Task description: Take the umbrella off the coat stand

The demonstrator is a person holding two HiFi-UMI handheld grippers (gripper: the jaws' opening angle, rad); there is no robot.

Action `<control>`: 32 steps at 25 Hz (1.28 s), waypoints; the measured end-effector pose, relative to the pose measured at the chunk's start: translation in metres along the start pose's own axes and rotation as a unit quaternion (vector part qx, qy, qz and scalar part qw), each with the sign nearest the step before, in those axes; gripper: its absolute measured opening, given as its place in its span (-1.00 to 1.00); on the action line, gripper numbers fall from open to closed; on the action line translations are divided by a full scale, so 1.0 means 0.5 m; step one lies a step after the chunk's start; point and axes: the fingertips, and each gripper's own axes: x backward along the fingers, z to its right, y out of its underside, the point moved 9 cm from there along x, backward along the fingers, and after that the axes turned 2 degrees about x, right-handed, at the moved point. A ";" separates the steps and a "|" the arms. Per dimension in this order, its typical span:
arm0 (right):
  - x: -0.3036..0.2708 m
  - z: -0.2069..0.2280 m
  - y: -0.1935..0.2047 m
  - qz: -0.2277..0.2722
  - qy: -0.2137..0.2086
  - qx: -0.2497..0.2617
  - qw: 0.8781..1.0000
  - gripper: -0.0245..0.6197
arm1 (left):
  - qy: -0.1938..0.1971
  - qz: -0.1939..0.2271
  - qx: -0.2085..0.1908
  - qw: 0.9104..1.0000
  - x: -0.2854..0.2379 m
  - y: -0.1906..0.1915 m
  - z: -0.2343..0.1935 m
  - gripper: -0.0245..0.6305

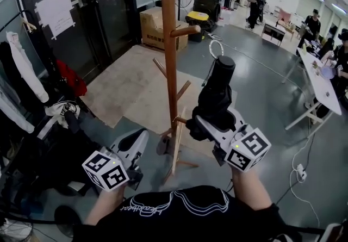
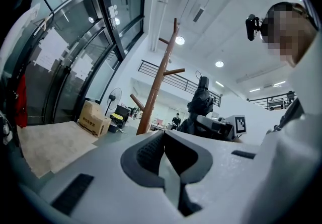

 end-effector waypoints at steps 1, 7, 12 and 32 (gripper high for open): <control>0.007 -0.007 0.008 -0.004 -0.001 -0.003 1.000 -0.14 | 0.002 -0.002 -0.002 1.000 0.000 0.003 0.002 -0.91; 0.044 -0.054 0.067 -0.025 -0.001 -0.039 0.999 -0.14 | 0.014 -0.016 0.004 1.000 0.013 0.032 0.009 -0.91; 0.080 -0.093 0.108 -0.037 0.006 -0.064 0.997 -0.14 | 0.029 -0.025 0.008 0.999 0.031 0.053 0.026 -0.91; 0.106 -0.161 0.161 -0.051 -0.034 -0.088 0.994 -0.14 | 0.033 -0.020 0.006 0.999 0.074 0.060 0.074 -0.91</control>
